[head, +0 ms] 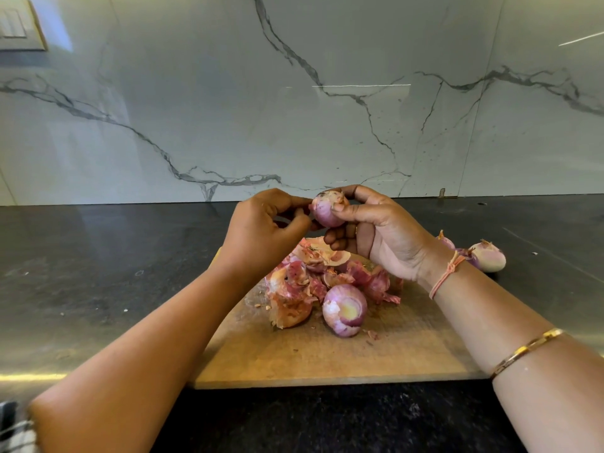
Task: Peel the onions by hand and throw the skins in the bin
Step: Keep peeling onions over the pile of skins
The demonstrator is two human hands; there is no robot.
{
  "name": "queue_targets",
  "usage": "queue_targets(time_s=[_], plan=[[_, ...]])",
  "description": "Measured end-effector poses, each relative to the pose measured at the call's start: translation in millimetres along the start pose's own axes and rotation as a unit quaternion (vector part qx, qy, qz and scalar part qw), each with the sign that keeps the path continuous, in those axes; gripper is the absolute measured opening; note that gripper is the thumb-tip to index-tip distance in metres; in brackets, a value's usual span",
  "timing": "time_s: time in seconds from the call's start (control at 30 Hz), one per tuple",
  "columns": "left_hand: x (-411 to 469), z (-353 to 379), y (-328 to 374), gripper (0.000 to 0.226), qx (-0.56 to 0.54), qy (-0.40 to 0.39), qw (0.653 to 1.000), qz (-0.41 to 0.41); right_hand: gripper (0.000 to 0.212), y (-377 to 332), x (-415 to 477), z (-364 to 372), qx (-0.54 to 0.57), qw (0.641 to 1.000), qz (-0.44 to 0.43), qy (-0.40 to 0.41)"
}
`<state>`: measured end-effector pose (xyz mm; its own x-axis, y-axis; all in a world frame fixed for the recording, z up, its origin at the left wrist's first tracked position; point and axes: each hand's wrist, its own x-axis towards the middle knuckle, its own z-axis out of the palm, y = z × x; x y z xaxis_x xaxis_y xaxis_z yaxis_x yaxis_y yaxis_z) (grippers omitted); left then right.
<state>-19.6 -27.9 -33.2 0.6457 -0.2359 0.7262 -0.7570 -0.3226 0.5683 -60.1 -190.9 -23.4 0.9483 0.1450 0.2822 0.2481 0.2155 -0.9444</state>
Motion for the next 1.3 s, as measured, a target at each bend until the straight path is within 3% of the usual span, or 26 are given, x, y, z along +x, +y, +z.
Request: queue_targets(time_s=[0.1, 0.53, 0.7, 0.9, 1.1, 1.23, 1.3], plan=[[-1.3, 0.7, 2.1, 0.019, -0.019, -0.011, 1.000, 0.007, 0.032, 0.2, 0.9, -0.3, 0.005, 1.000, -0.005, 0.013], [-3.2, 5.4, 8.9, 0.048, -0.079, 0.027, 0.996, -0.021, 0.027, 4.0, 1.8, 0.6, -0.020, 0.999, -0.019, 0.020], [-0.9, 5.0, 4.3, 0.047, -0.076, 0.037, 0.996, -0.031, 0.036, 3.3, 1.6, 0.9, -0.010, 1.000, -0.016, -0.001], [4.0, 0.4, -4.0, 0.034, -0.058, 0.060, 0.994, -0.067, 0.026, 3.4, 4.1, -2.3, 0.026, 1.000, -0.011, -0.002], [-0.2, 3.0, -1.2, 0.022, -0.035, -0.004, 0.999, 0.005, 0.023, 2.1, 3.9, -4.6, 0.011, 0.999, 0.017, 0.040], [-3.5, 2.2, 2.6, 0.037, -0.026, -0.055, 0.994, 0.092, 0.048, 5.5, 5.7, -5.7, -0.015, 0.998, 0.028, 0.053], [-3.2, 2.0, 1.9, 0.039, 0.002, -0.066, 0.990, 0.124, 0.037, 6.3, 5.5, -3.9, -0.047, 0.998, 0.030, 0.042]])
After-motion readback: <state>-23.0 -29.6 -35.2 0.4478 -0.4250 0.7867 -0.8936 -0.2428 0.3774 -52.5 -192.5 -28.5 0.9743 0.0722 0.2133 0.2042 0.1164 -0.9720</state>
